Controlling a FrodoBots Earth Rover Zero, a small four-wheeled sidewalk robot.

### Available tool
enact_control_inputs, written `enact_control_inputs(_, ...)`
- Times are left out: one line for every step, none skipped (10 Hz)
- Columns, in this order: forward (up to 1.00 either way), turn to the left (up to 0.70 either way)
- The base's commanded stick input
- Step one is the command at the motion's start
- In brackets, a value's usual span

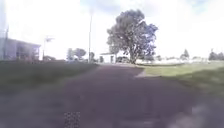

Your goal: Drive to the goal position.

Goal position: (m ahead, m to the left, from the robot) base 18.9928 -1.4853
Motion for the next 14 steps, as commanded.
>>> enact_control_inputs(0.7,-0.22)
enact_control_inputs(0.7,-0.23)
enact_control_inputs(0.7,-0.23)
enact_control_inputs(0.7,-0.23)
enact_control_inputs(0.7,-0.23)
enact_control_inputs(0.7,-0.23)
enact_control_inputs(0.7,-0.23)
enact_control_inputs(0.7,-0.23)
enact_control_inputs(0.7,-0.02)
enact_control_inputs(0.7,-0.01)
enact_control_inputs(0.7,0.0)
enact_control_inputs(0.7,0.0)
enact_control_inputs(0.7,0.0)
enact_control_inputs(0.7,-0.06)
